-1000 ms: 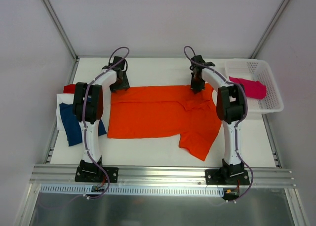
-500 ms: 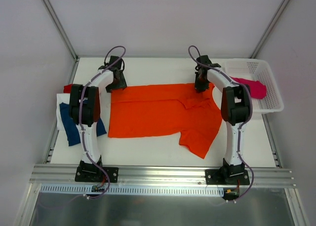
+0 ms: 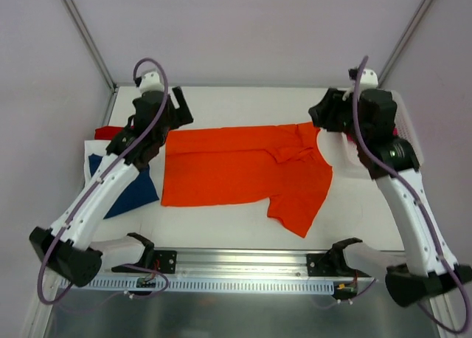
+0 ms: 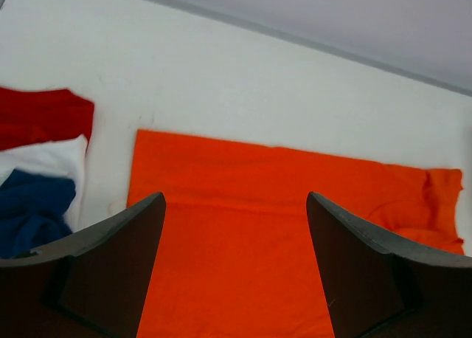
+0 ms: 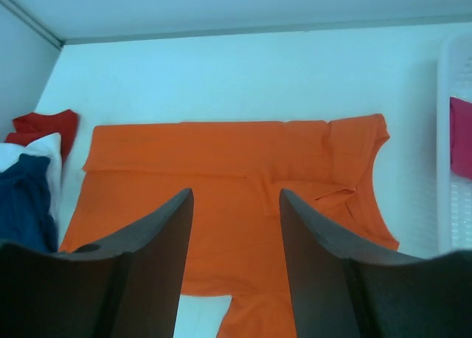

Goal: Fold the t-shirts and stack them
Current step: Fold the tshirt

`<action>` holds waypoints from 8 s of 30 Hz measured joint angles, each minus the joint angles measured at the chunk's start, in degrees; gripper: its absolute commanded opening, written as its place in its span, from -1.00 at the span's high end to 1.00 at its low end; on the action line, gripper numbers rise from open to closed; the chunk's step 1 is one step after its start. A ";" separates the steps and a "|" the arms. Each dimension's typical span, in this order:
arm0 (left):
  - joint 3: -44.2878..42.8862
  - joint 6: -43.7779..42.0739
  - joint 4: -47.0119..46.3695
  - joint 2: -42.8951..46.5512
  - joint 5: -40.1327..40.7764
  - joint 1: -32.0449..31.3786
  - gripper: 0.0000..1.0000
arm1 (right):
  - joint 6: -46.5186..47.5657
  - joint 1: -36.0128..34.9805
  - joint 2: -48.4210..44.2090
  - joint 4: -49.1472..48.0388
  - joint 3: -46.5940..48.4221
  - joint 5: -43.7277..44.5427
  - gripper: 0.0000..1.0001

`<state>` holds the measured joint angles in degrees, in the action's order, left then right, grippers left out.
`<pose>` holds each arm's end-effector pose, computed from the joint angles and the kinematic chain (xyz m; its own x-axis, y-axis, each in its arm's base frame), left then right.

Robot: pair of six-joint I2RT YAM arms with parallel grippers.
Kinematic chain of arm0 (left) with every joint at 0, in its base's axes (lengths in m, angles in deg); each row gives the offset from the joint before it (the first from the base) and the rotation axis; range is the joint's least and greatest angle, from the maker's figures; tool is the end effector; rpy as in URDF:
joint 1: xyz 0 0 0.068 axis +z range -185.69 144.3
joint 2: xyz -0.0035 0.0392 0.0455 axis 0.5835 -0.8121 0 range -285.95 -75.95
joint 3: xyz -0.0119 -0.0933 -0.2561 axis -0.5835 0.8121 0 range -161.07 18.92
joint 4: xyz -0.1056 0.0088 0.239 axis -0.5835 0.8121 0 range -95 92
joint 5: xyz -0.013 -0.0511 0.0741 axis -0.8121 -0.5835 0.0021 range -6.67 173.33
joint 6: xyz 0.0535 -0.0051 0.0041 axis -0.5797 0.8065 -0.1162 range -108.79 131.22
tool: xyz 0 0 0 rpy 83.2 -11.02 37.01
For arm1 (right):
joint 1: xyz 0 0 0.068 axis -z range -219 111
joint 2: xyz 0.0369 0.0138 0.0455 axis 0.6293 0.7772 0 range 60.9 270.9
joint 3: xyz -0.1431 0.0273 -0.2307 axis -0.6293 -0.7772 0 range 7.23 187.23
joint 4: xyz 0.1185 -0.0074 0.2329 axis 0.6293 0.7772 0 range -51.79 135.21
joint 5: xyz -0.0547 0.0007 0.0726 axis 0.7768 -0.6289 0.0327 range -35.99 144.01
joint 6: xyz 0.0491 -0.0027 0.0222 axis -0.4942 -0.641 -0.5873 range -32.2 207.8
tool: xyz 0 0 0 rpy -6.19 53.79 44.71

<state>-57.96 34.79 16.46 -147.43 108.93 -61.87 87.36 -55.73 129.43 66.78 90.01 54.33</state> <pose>0.2548 -0.1082 0.4174 -0.2373 -0.2852 -0.9286 -0.0763 0.9585 -0.2748 0.2415 0.0725 0.4506 -0.2391 -0.0638 -0.9689 -0.2809 0.9597 0.0061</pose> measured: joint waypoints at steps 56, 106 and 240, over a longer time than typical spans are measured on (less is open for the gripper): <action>33.48 16.87 15.76 -10.84 0.37 -3.50 -0.41 | -31.34 -25.90 -17.40 13.53 -56.00 17.92 -0.21; 27.47 17.70 22.40 -19.63 2.38 -6.12 -0.06 | -32.96 -29.70 -10.14 16.50 -43.69 28.30 0.99; -12.02 -2.54 24.57 -41.57 -11.85 12.33 1.00 | -3.08 -0.02 43.85 5.92 8.22 27.19 0.99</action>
<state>-69.98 32.25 41.02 -189.00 97.08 -49.54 84.27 -55.75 173.28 72.71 98.23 81.52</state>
